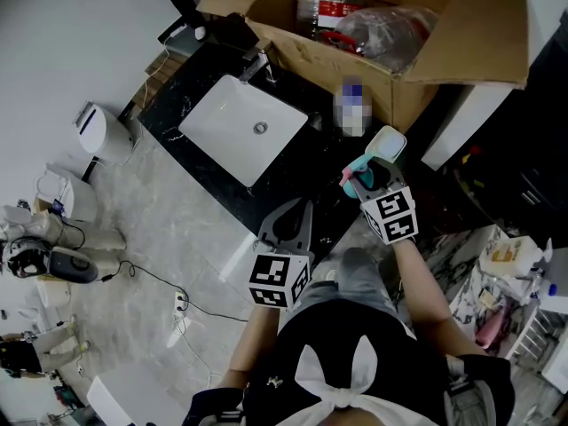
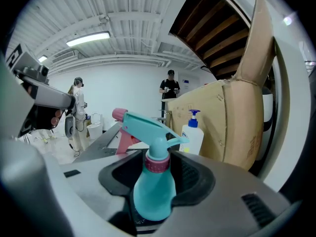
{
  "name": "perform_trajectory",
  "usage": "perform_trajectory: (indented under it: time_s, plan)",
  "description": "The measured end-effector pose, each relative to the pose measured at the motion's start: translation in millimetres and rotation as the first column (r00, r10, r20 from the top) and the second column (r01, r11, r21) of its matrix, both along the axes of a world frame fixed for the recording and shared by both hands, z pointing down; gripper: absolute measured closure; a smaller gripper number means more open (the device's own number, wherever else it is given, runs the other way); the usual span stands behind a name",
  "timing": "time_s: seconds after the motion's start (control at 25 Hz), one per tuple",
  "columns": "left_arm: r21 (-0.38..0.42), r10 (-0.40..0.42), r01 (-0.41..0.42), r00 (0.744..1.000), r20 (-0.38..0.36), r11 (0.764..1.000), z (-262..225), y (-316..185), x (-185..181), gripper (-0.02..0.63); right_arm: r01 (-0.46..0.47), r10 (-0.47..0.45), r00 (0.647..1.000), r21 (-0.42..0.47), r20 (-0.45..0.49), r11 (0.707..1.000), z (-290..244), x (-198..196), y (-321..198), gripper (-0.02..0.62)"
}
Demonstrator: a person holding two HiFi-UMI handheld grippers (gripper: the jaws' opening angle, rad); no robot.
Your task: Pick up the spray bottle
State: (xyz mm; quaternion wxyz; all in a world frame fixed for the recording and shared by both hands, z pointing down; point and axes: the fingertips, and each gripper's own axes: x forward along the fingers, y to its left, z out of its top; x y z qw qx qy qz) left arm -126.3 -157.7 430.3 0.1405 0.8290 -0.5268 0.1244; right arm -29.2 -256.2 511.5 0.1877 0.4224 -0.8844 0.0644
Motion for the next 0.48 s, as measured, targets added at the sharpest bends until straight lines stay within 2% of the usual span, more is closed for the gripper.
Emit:
perform_trajectory:
  time_s: [0.48]
  plan:
    - [-0.008,-0.004,0.004,1.000,-0.014,1.000,1.4,0.9,3.4,0.575,0.024,-0.024,0.999,-0.002,-0.025,1.000,-0.5,-2.0,-0.8,0.420]
